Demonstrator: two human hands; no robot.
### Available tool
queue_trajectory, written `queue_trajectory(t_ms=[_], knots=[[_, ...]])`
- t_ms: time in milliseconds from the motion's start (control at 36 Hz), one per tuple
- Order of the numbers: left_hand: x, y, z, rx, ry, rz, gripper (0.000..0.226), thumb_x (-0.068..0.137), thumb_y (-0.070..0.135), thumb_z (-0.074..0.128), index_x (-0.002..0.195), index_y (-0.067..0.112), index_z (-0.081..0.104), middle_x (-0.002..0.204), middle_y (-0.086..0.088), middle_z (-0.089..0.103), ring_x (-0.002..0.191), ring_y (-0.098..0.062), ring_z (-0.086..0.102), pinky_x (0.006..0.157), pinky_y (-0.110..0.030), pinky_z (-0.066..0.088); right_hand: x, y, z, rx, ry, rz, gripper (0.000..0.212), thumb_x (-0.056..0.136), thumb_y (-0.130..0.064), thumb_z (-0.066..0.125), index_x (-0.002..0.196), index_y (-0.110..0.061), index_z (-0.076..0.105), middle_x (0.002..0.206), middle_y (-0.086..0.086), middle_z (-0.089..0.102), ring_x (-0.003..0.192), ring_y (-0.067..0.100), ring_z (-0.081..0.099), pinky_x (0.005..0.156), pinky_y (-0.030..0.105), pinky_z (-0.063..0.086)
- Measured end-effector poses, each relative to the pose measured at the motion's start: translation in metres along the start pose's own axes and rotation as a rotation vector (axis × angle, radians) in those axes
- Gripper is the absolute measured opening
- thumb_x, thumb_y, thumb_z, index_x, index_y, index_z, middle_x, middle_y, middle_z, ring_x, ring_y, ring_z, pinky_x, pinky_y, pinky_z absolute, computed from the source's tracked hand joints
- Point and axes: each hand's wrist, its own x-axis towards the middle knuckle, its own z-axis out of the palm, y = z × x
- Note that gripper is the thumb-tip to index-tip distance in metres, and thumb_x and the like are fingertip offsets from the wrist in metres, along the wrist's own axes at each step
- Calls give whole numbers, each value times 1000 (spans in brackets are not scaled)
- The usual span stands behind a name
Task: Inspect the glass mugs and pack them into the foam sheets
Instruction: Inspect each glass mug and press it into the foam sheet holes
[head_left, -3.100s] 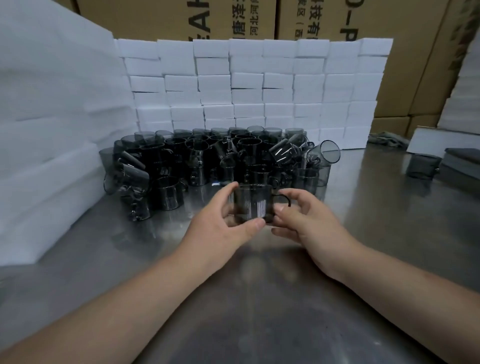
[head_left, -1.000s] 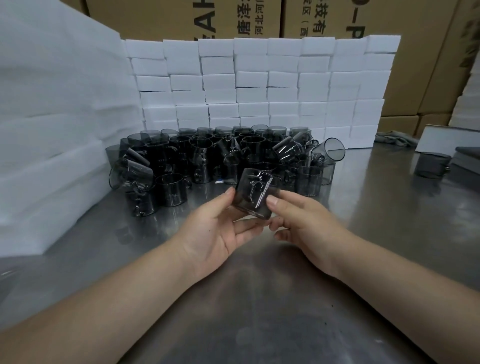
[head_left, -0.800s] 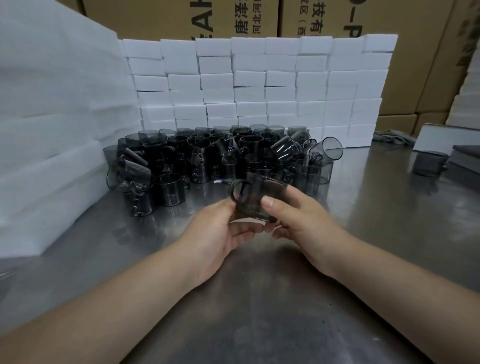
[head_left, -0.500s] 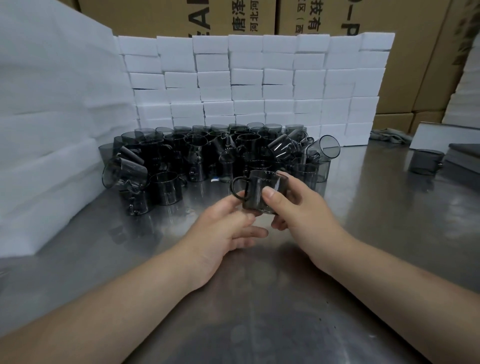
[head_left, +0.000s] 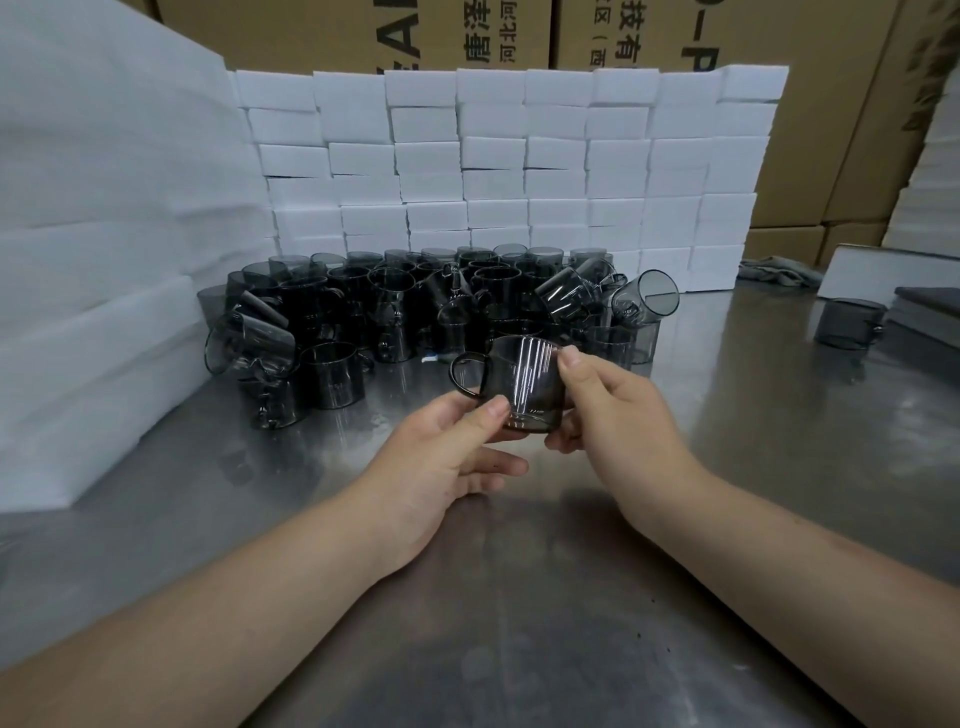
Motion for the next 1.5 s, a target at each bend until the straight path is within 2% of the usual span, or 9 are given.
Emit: queue_trajectory(t_ms=[250,556,750,861,973,1028,1112,1306,1501], knots=[[3,2,-3,-28,-11,-40,65,66,51,54,114,7,59,100,-10,70,69,-18,65,62,-25,47,0,-1,0,42,-9,53,22,97,-23,41,105,-29,61,59,-11,65,44,7,50,53,24,44],[8,3,-6,-57,6,-103,70,63,65,40,104,14,63,84,-5,72,67,-15,66,58,-22,49,0,-1,0,50,-89,0,31,92,-9,50,87,-37,64,66,-10,63,51,8,54,55,20,45],[8,4,-7,-88,5,-107,62,65,63,41,96,15,66,77,0,67,62,-12,61,57,-22,48,-2,1,-2,20,-194,8,50,87,-20,58,134,-30,44,84,-10,66,74,8,60,71,23,49],[6,4,-6,-64,-38,-70,55,62,58,51,95,18,68,78,3,69,63,-11,61,59,-21,48,-3,1,-2,52,-250,-69,45,85,-12,61,112,-46,49,82,-14,71,76,3,61,67,15,47],[4,1,-4,-73,5,-26,49,64,45,60,101,14,66,86,-2,66,65,-15,62,60,-24,47,1,6,-2,110,-216,-71,55,80,2,65,125,-24,48,94,-5,71,82,2,65,71,14,47],[4,2,-3,-95,48,-17,55,66,37,61,113,11,58,93,-6,65,66,-16,61,60,-25,47,2,9,-2,87,-195,-68,61,76,4,68,128,-19,45,105,2,68,91,7,65,82,20,49],[5,2,-1,-123,134,9,73,60,32,64,128,13,45,90,-4,68,65,-16,62,60,-28,47,4,14,-1,-20,-206,-96,63,72,5,72,115,-32,45,111,-4,64,94,2,65,83,21,51],[5,1,2,-19,189,64,78,58,41,65,129,15,47,114,-9,63,75,-16,61,56,-24,45,4,15,1,-201,-227,-142,65,59,-23,78,107,-48,43,113,-11,62,99,5,63,90,37,52],[4,3,3,-29,184,48,63,63,41,61,120,16,54,96,-4,63,68,-15,58,63,-28,43,6,17,0,-205,-224,-153,65,53,-31,75,100,-64,44,110,-13,63,94,4,66,90,38,52]])
